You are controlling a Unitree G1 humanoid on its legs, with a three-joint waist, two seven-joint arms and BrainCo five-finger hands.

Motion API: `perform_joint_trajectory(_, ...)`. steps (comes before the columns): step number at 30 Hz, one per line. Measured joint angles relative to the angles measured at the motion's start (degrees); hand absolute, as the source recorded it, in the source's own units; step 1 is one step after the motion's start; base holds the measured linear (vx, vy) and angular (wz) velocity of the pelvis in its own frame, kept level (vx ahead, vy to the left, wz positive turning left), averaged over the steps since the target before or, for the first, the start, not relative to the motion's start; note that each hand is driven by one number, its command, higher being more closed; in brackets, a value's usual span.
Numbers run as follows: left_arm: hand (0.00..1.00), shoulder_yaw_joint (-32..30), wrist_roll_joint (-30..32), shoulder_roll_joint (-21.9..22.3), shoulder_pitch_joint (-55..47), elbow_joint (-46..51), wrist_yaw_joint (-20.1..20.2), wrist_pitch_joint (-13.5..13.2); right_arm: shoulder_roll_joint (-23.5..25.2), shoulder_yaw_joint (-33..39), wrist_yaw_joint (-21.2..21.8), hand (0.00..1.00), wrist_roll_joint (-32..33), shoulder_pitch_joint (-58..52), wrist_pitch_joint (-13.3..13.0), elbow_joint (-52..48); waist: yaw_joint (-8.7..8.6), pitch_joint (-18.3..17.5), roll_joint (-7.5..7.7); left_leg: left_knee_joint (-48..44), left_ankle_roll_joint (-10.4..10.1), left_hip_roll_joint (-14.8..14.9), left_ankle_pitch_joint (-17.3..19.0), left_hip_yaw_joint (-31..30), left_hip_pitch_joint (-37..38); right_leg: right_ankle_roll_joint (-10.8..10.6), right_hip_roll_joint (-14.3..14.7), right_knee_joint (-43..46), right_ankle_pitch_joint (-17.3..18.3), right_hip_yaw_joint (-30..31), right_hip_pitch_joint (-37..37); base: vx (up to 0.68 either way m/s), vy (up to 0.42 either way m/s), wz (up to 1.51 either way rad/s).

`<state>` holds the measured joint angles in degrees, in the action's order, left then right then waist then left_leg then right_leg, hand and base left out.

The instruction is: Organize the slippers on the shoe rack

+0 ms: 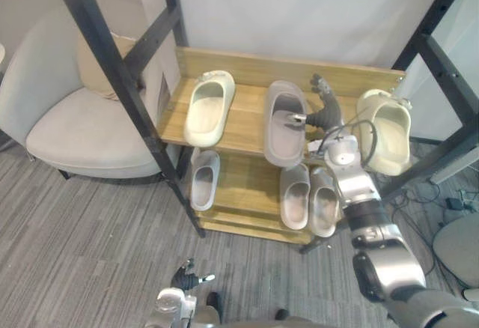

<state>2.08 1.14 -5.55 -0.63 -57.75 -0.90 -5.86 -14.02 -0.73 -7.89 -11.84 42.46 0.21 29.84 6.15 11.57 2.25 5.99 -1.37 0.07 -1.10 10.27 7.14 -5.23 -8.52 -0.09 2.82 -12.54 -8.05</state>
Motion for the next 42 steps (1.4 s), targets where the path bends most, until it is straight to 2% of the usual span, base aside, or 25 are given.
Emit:
perform_joint_trajectory(3,0.00,-0.1,-0.7,0.0,0.0,0.2,0.0,0.0,0.0,0.0,0.0,0.00,-1.3,2.0,0.3,2.2,0.18,0.2,0.03,0.0,0.0,0.0,0.0,-0.1,-0.4,0.1,0.0,-0.2,-0.2,-0.5,0.0,0.00,-0.004,0.02)
perform_joint_trajectory(4,0.00,-0.1,-0.8,0.0,0.0,0.2,0.0,0.0,0.0,0.1,-0.1,1.00,-1.6,2.8,0.5,3.1,0.20,0.2,0.04,0.0,0.0,0.0,0.0,-0.2,-0.4,0.2,0.0,-0.2,-0.3,-0.7,0.0,-0.02,-0.012,0.05)
perform_joint_trajectory(16,0.00,-0.7,-2.5,-0.4,0.1,1.6,0.0,-0.1,-0.8,-0.1,0.0,1.00,-1.4,10.7,0.5,9.4,0.36,2.6,0.32,0.3,0.0,0.1,-0.4,-0.1,-1.1,0.7,0.0,-0.2,-1.0,-1.1,0.7,-0.04,-0.006,-0.01)
perform_joint_trajectory(24,0.00,-0.7,-3.0,-0.4,0.1,1.5,-0.1,0.0,-0.8,-0.1,-0.6,1.00,3.3,10.6,-0.7,9.2,0.36,2.6,0.34,0.3,0.0,0.3,-0.4,0.1,-1.1,0.7,0.1,-0.3,-1.0,-1.1,0.6,0.00,-0.001,0.00)
perform_joint_trajectory(32,0.00,-0.7,-3.0,-0.4,0.1,1.4,-0.2,0.1,1.3,0.0,-2.0,1.00,5.3,-1.1,-2.3,-5.0,0.12,2.6,0.39,0.3,-0.1,0.4,-0.4,0.2,-0.3,0.7,0.2,-0.4,-1.0,-1.0,-0.2,0.00,-0.001,0.00)
perform_joint_trajectory(36,0.00,-0.7,-2.8,-0.4,0.1,1.2,-0.2,0.1,4.4,0.3,-2.2,1.00,5.8,-9.8,-3.3,-15.0,-0.31,2.6,0.43,0.3,-0.1,0.4,-0.5,0.3,0.0,0.6,0.2,-0.4,-1.0,-0.7,-0.4,0.00,-0.001,-0.03)
perform_joint_trajectory(42,0.00,-0.7,-2.2,-0.5,0.1,0.8,-0.1,0.1,7.5,0.2,-2.2,1.00,8.2,-15.6,-5.0,-21.9,-1.09,2.6,0.41,0.3,-0.1,0.3,-0.7,0.4,0.0,0.2,0.2,-0.6,-1.3,-0.5,-0.4,-0.03,-0.007,-0.01)
